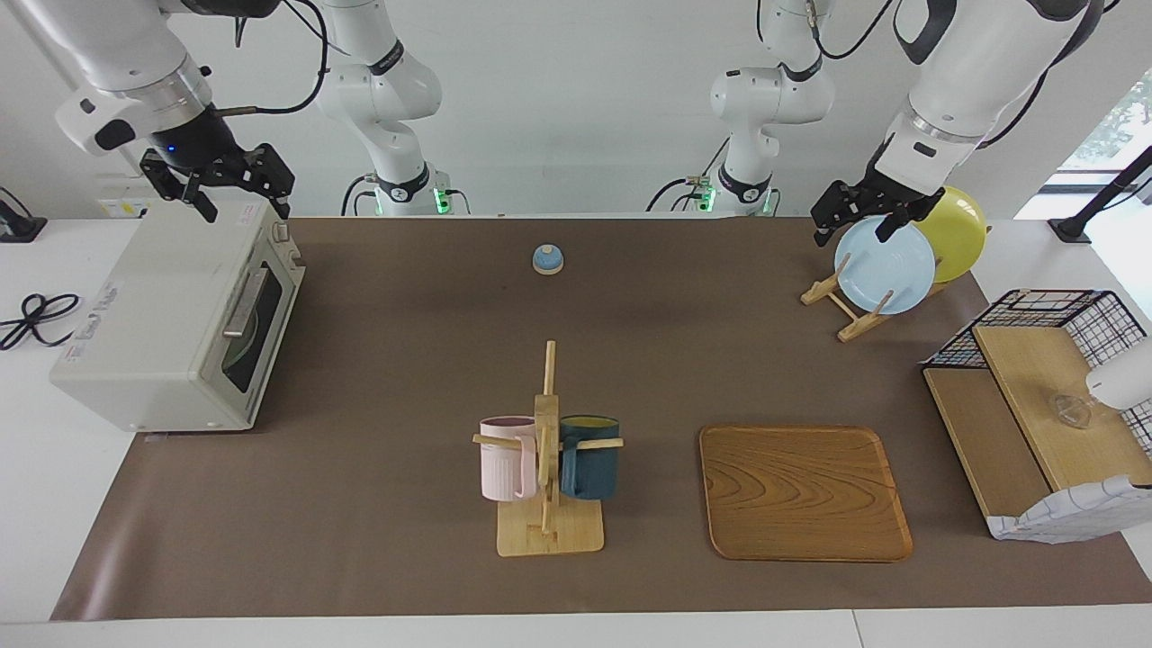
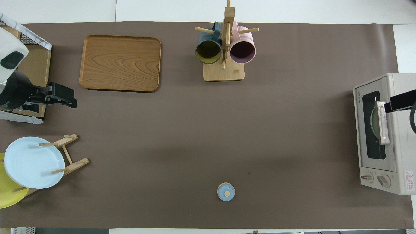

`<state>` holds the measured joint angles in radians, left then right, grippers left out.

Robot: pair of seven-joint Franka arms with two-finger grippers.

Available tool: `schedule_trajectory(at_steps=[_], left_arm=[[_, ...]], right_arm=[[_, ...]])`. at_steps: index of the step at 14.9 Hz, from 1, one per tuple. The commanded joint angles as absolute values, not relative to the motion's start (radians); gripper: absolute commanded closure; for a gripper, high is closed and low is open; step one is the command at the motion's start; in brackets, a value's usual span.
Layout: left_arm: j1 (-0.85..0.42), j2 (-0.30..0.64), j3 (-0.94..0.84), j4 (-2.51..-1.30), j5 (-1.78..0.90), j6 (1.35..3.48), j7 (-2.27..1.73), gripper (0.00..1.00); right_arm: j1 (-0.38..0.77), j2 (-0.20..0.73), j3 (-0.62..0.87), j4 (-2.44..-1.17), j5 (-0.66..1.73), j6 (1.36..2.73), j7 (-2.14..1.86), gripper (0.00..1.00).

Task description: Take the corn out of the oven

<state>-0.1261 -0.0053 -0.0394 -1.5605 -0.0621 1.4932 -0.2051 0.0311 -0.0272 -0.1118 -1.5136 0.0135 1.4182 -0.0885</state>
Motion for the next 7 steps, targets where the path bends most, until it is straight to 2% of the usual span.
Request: schedule_trajectory(at_steps=[1, 7], left_arm=[[-0.123, -0.029, -0.043, -1.583, -0.049, 1.496, -0.206, 0.0], [-0.124, -0.029, -0.043, -1.583, -0.049, 1.499, -0.207, 0.0]], right_arm=[[0.023, -0.043, -0.104, -1.529, 0.032, 1.434, -0.072, 0.0], [0.026, -0.055, -0.103, -1.545, 0.032, 1.425, -0.078, 0.0]])
